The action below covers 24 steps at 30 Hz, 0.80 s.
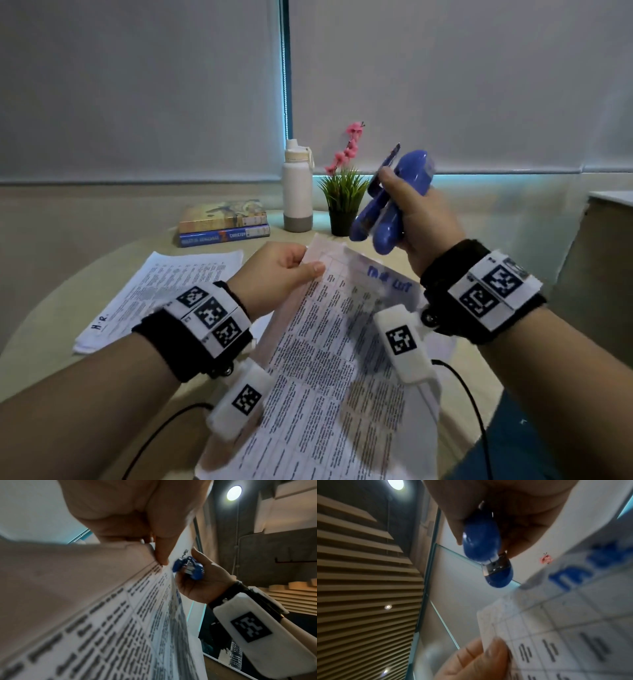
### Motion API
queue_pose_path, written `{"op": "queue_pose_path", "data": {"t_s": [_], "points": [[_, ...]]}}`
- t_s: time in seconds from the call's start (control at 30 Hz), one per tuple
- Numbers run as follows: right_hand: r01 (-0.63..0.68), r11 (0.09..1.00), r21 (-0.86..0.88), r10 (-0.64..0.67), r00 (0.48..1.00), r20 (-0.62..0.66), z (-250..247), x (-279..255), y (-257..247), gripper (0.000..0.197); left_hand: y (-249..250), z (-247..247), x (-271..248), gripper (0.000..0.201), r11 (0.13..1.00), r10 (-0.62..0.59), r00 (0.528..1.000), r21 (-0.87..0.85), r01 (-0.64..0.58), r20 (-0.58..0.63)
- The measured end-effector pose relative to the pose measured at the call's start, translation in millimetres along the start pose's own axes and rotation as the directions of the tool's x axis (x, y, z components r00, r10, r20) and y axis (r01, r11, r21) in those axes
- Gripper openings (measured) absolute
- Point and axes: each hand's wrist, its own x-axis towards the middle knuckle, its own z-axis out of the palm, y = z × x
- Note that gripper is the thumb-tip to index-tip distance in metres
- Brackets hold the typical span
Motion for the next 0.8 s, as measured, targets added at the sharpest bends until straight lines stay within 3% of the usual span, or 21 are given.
{"op": "queue_pose_path", "data": {"t_s": [0.07, 0.17, 0.3, 0.57, 0.8], "points": [[0.049, 0.997, 0.06, -0.045, 0.997, -0.065, 14, -5, -2, 0.023, 4, 2, -2, 0.034, 0.999, 0.042, 0.999, 0.028, -0.042, 0.01], [0.075, 0.997, 0.016, -0.074, 0.995, -0.069, 28, -9, -2, 0.012, 10, 4, -4, 0.06, 0.994, 0.08, 0.997, 0.077, -0.082, 0.017], [0.109, 0.99, -0.084, -0.114, 0.992, -0.052, 36, -15, 0, 0.015, 10, 6, -4, 0.066, 0.989, 0.092, 0.995, 0.115, -0.094, 0.025], [0.143, 0.978, -0.152, -0.148, 0.989, -0.019, 38, -19, 3, 0.017, 3, 5, 0, 0.029, 0.989, 0.085, 0.996, 0.123, -0.084, -0.005], [0.251, 0.949, -0.189, -0.275, 0.955, -0.112, 54, -20, 12, 0.014, 8, 12, -2, 0.016, 0.998, 0.058, 0.998, 0.038, -0.059, 0.004]]}}
